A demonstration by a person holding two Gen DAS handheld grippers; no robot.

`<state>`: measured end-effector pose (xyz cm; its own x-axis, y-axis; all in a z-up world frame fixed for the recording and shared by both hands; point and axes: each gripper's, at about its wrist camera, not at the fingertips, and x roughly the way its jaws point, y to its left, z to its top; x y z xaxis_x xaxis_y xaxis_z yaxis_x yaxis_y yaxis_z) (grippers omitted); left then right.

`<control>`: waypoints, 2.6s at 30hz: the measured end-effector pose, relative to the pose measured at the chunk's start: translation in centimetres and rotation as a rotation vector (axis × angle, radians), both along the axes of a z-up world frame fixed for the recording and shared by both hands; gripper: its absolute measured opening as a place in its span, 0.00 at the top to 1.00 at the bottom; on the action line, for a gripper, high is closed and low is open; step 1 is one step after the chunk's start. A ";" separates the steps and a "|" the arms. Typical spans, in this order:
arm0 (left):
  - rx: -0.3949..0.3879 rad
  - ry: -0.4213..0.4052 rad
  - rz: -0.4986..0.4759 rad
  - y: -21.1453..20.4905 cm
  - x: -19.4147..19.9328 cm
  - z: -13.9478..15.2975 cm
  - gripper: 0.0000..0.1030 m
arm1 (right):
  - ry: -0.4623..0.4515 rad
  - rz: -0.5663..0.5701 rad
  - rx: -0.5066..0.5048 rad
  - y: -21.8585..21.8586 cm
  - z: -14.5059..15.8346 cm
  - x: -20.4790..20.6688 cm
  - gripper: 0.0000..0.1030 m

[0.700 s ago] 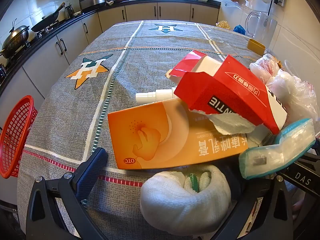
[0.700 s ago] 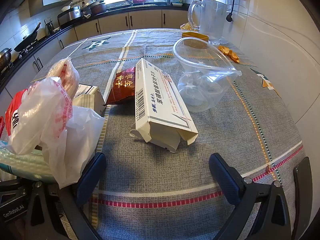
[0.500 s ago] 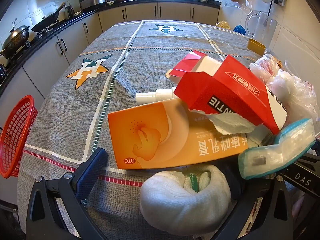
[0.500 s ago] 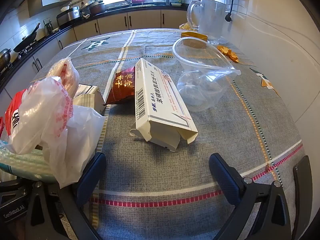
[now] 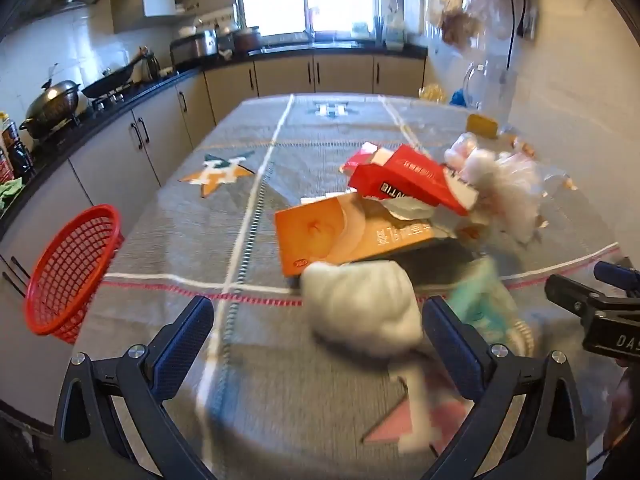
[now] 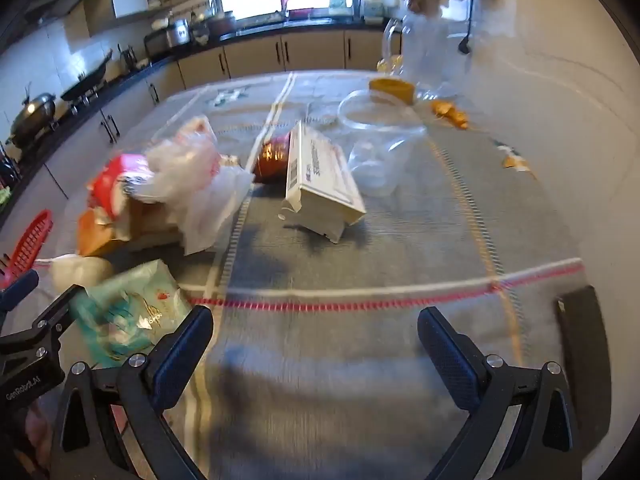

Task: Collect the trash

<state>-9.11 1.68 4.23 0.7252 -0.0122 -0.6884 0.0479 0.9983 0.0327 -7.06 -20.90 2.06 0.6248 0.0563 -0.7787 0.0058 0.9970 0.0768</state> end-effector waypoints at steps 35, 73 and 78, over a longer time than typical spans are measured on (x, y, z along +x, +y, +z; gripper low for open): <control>0.010 -0.133 0.040 2.5 -8.7 0.6 0.00 | -0.250 0.065 0.047 2.8 3.0 -12.3 0.02; 0.015 -0.112 0.036 2.6 -8.3 0.0 0.00 | -0.206 0.075 0.082 2.8 2.0 -11.7 0.02; 0.001 -0.097 0.023 2.8 -8.0 -0.2 0.00 | -0.201 0.071 0.089 2.6 1.8 -11.6 0.02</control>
<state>-17.09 4.44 4.05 0.7886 0.0062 -0.6149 0.0212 0.9991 0.0374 -18.70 -18.30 3.85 0.7591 0.1687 -0.6287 -0.0884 0.9836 0.1572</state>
